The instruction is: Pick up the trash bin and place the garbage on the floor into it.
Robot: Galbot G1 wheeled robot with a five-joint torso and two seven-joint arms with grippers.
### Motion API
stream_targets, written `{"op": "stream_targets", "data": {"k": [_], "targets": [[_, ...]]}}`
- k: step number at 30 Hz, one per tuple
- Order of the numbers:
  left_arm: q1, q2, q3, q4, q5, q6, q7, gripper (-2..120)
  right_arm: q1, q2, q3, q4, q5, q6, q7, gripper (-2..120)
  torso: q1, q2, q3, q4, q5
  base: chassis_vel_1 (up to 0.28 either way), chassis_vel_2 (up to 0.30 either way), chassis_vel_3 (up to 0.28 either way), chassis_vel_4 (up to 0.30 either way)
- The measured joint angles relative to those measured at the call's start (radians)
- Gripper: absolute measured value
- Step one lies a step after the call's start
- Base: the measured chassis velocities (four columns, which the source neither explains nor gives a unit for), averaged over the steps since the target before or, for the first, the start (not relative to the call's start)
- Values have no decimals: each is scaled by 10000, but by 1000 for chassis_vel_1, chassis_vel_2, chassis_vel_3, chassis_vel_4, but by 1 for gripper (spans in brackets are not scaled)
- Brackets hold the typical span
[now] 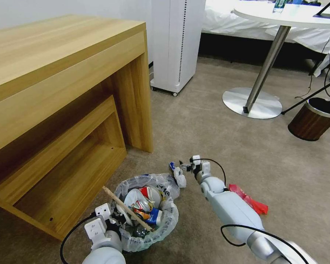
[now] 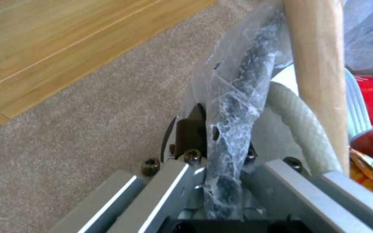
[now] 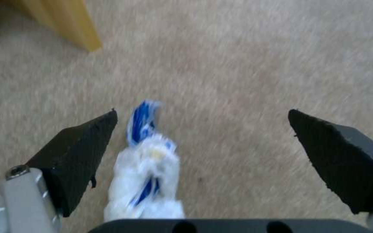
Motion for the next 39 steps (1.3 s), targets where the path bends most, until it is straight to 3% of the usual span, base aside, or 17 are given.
{"op": "stream_targets", "data": {"k": [12, 29, 39], "targets": [[227, -103, 74, 3, 263, -25, 40, 0, 271, 990, -390, -1459, -320, 35, 262, 100, 0, 1, -1, 2, 1, 0, 0, 0, 0], [354, -55, 97, 40, 310, -163, 82, 0, 228, 1148, -226, -2174, -901, 625, 19, 100, 0, 0, -1, 1, 2, 0, 0, 0, 0], [481, 20, 135, 49, 325, -232, 94, 0, 231, 1443, 107, -2827, -1414, 1136, -218, 89, 0, 0, 0, 1, 2, 0, 0, 0, 0]]}}
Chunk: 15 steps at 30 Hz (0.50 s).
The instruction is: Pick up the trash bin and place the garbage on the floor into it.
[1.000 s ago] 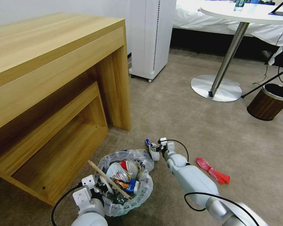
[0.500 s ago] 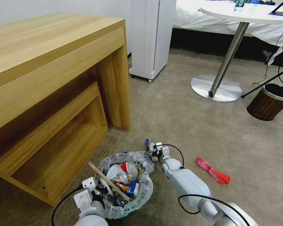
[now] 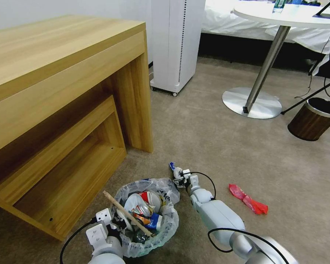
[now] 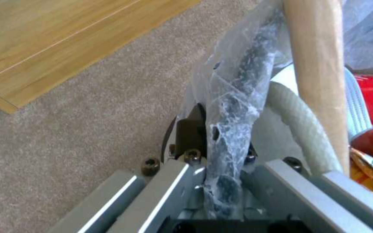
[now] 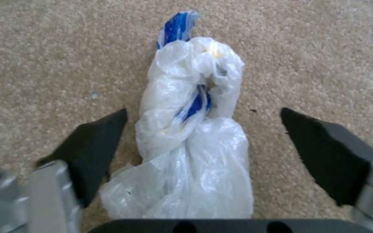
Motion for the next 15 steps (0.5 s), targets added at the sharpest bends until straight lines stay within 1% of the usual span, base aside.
{"op": "stream_targets", "data": {"k": [1, 2, 5, 6, 7, 9, 10, 11, 13, 14, 15], "targets": [[12, 10, 0, 0, 4, -9, 4, 0, 8, 31, 41, -47, -50, 36, -43, 84, 0, 0, 0, 0, 0, 0, 0, 0, 0], [12, 10, 0, 0, 4, -9, 4, 0, 8, 31, 41, -47, -50, 36, -43, 84, 0, 0, 0, 0, 0, 0, 0, 0, 0], [93, 20, 11, -1, 61, -53, 31, 0, 11, 73, 133, -138, -111, 109, -110, 70, 0, 0, 0, 0, 0, 0, 0, 0, 0], [93, 20, 11, -1, 61, -53, 31, 0, 11, 73, 133, -138, -111, 109, -110, 70, 0, 0, 0, 0, 0, 0, 0, 0, 0], [139, 25, 24, -4, 96, -70, 57, 0, 11, 76, 147, -156, -119, 138, -142, 68, 0, 0, 0, 0, 0, 0, 0, 0, 0], [237, 31, 54, -29, 180, -115, 128, 0, 2, 80, 204, -179, -137, 215, -211, 55, 0, 0, 0, 0, 0, 0, 0, 0, 0], [237, 31, 54, -29, 180, -115, 128, 0, 2, 80, 204, -179, -137, 215, -211, 55, 0, 0, 0, 0, 0, 0, 0, 0, 0], [279, 39, 55, -39, 232, -147, 150, 0, -16, 89, 233, -180, -148, 255, -232, 49, 0, 0, 0, 0, 0, 0, 0, 0, 0], [328, 65, 53, -64, 284, -192, 186, 0, -30, 106, 273, -181, -158, 331, -240, 42, 0, 0, -1, 0, 0, 0, 0, 0, 0], [328, 65, 53, -64, 284, -192, 186, 0, -30, 106, 273, -181, -158, 331, -240, 42, 0, 0, -1, 0, 0, 0, 0, 0, 0], [388, 123, 44, -87, 296, -244, 203, 0, -39, 106, 282, -179, -158, 389, -240, 36, 0, 0, 0, 0, 0, 0, 0, 0, 0]]}}
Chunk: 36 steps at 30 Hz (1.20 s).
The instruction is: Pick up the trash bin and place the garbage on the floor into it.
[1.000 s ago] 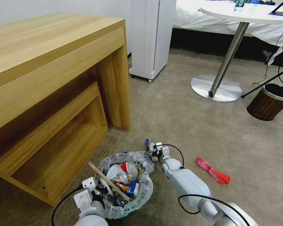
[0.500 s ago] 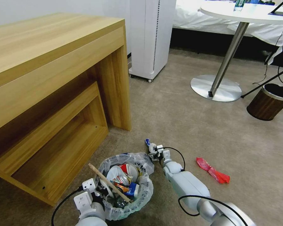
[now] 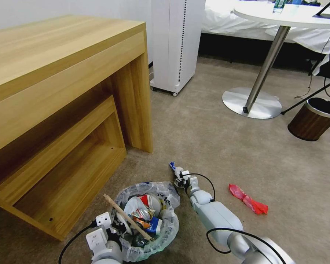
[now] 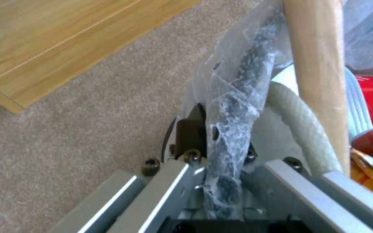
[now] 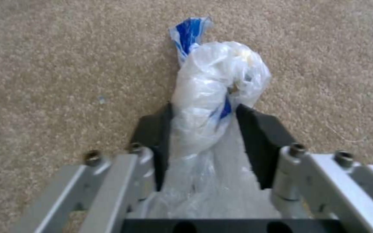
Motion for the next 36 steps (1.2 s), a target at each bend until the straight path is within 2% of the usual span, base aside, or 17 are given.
{"op": "stream_targets", "data": {"k": [1, 5, 8, 15, 17, 18, 19, 21, 22, 23, 25, 26, 29, 30, 32, 33, 36], "targets": [[23, 29, -10, -18, 10, -23, 15, 0, 0, -3, 1, 11, 8, 38, 1, 29, 0, 0, 0, 0, 1, 0, 0, 0, 0], [36, 42, -12, -31, 14, -36, 27, 0, 2, -8, -1, 22, 17, 84, 10, 22, 0, 0, 0, 0, 0, 0, 0, 0, 0], [65, 12, 16, -28, 121, -85, 62, 0, 16, -40, -77, 51, 62, 180, 45, 6, 0, 0, 0, 0, 0, 0, 0, 0, 0], [106, 19, -8, -19, 171, -92, 101, 0, -129, -331, -280, 715, 446, 163, 78, 0, 0, 0, 0, 1, 1, 0, 0, 0, 0], [131, 107, -61, -25, 132, -92, 95, 0, -539, -929, -625, 2267, 1198, -41, 124, 0, 0, 0, 1, 0, 1, 0, 0, 0, 0], [131, 107, -61, -25, 132, -92, 95, 0, -539, -929, -625, 2267, 1198, -41, 124, 0, 0, 0, 1, 0, 1, 0, 0, 0, 0], [140, 123, -66, -42, 65, -79, 74, 0, -697, -1205, -706, 2978, 1428, -120, 127, 0, 0, 0, 1, 1, 7, 0, 0, 0, 0], [160, 149, -72, -77, -56, -13, 23, 0, -1135, -2103, -778, 4998, 2031, -110, -84, 0, 0, 1, -1, 4, 1, 0, 0, 0, 0], [180, 154, -76, -94, -79, 20, -10, 0, -1350, -2650, -762, 6103, 2457, 34, -490, 0, 1, -1, 2, -2, 6, 0, 0, 0, 0], [180, 154, -76, -94, -79, 20, -10, 0, -1350, -2650, -762, 6103, 2457, 34, -490, 0, 1, -1, 2, -2, 6, 0, 0, 0, 0], [205, 176, -74, -114, -155, 88, -65, 0, -1709, -4109, -651, 8409, 3787, 585, -1717, 0, -1, 2, -2, -1, -8, 0, 0, 0, 0], [205, 176, -74, -114, -155, 88, -65, 0, -1709, -4109, -651, 8409, 3787, 585, -1717, 0, -1, 2, -2, -1, -8, 0, 0, 0, 0], [161, 194, -17, -127, -394, 258, -208, 0, -2059, -5506, -905, 10979, 5188, 766, -2677, 0, -1, 2, -1, -2, 7, 0, 0, 0, 0], [161, 194, -17, -127, -394, 258, -208, 0, -2059, -5506, -905, 10979, 5188, 766, -2677, 0, -1, 2, -1, -2, 7, 0, 0, 0, 0], [98, 174, 27, -127, -494, 305, -320, 0, -2169, -6067, -1249, 12158, 5657, 782, -3017, 0, -1, 2, -1, -1, -2, 0, 0, 0, 0], [50, 156, 55, -116, -552, 330, -389, 0, -2165, -6310, -1510, 12682, 5839, 781, -3143, 0, -1, 2, -2, 1, 9, 0, 0, 0, 0], [-22, 88, 109, -67, -581, 361, -444, 0, -1988, -6785, -2158, 13472, 6201, 684, -3193, 0, -1, 1, -1, 0, -2, 0, 0, 0, 0]]}}
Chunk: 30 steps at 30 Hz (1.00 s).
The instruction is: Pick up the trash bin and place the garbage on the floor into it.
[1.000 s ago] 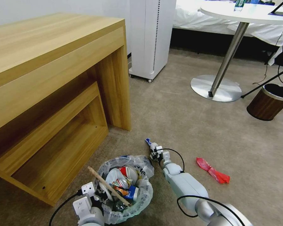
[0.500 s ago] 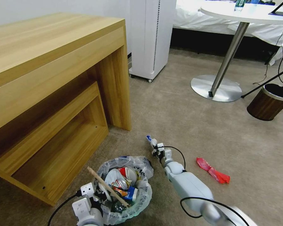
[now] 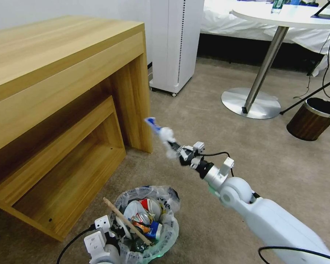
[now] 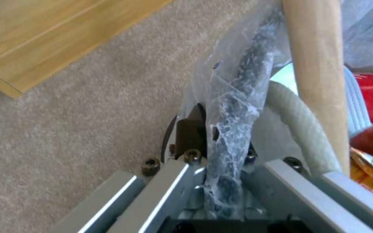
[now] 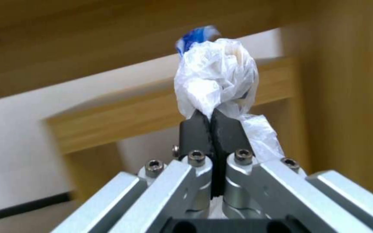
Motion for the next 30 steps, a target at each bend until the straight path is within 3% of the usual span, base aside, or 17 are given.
{"op": "stream_targets", "data": {"k": [11, 21, 30], "targets": [[-63, -351, 47, 151, 43, 31, -34, 0, 193, -806, -2537, 1097, 43, -473, 429, 0, 0, 1, 0, 0, 3, 0, 0, 0, 0], [23, -503, -112, 155, 124, -11, -40, 0, -410, -964, -3835, 489, -396, -292, 889, 0, 0, -2, 0, -1, 2, 0, 0, 0, 0], [79, -622, -112, 199, 300, -44, -19, 0, -339, -222, -4688, -890, -802, -148, 1137, 0, 2, -2, 1, 0, 2, 0, 0, 0, 0]]}}
